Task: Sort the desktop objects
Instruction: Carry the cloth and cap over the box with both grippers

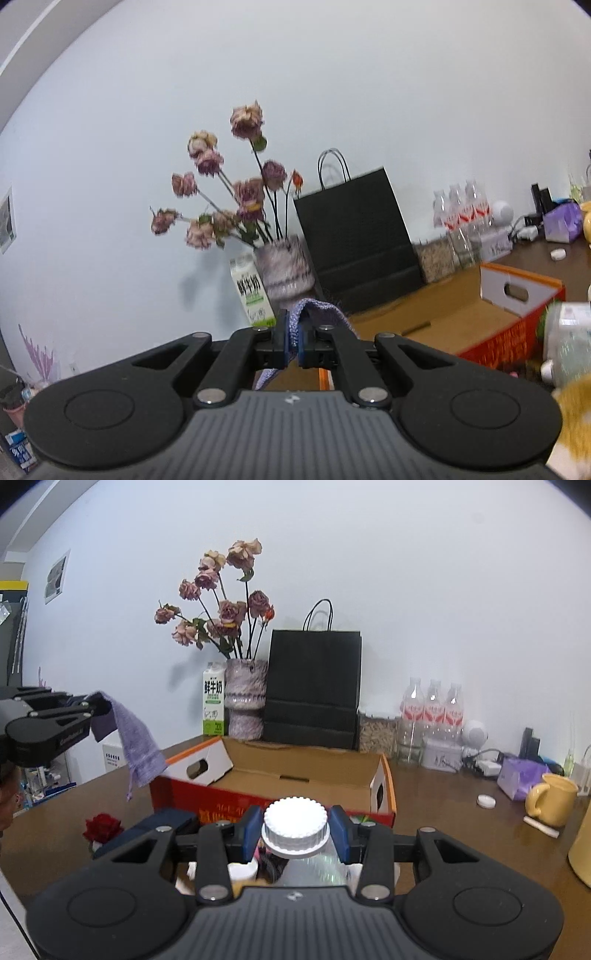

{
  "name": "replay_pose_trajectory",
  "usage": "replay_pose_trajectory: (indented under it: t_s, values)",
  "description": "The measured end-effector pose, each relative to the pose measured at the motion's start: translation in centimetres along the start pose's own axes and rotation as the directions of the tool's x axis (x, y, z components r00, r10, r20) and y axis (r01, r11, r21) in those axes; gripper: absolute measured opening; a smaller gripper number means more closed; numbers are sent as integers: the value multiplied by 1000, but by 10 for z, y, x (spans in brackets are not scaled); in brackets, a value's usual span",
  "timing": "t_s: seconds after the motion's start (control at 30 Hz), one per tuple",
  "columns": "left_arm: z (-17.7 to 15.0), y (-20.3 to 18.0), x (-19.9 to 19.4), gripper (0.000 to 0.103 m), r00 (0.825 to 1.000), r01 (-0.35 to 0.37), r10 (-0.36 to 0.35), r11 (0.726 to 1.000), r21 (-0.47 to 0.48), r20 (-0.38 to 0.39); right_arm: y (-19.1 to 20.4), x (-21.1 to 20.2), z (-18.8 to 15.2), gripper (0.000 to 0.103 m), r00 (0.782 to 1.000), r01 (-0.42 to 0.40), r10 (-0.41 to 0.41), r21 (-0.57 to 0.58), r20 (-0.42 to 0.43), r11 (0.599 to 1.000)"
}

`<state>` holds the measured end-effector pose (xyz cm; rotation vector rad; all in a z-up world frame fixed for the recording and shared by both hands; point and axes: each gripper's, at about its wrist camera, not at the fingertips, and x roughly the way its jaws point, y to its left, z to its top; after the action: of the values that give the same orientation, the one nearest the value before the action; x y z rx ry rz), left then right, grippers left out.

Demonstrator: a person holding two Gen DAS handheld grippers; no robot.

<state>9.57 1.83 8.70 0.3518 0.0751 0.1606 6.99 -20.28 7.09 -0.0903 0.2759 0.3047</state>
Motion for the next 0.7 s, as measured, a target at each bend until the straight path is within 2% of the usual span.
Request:
replay_pose_trajectory:
  t_s: [0.2,0.37,0.53,0.7]
  values:
    - [30,-2,26,5,999,35,-34,999,-38,20,-3,24,25,39,1000,14,-14,-19,25,1000]
    - [47,-8,56,5,997,72,-71,995,-71,17,-11,57,47,39,1000,24,-24,-25,8,999]
    - [54,-19,94,5,994,105,-106,990,-93,-10,-22,102,70,39,999,34,-35,-33,-36,999]
    - [52,-29,139,5,989,124,-133,986,-116,-72,-34,161,89,39,991,43,-46,-30,-122,999]
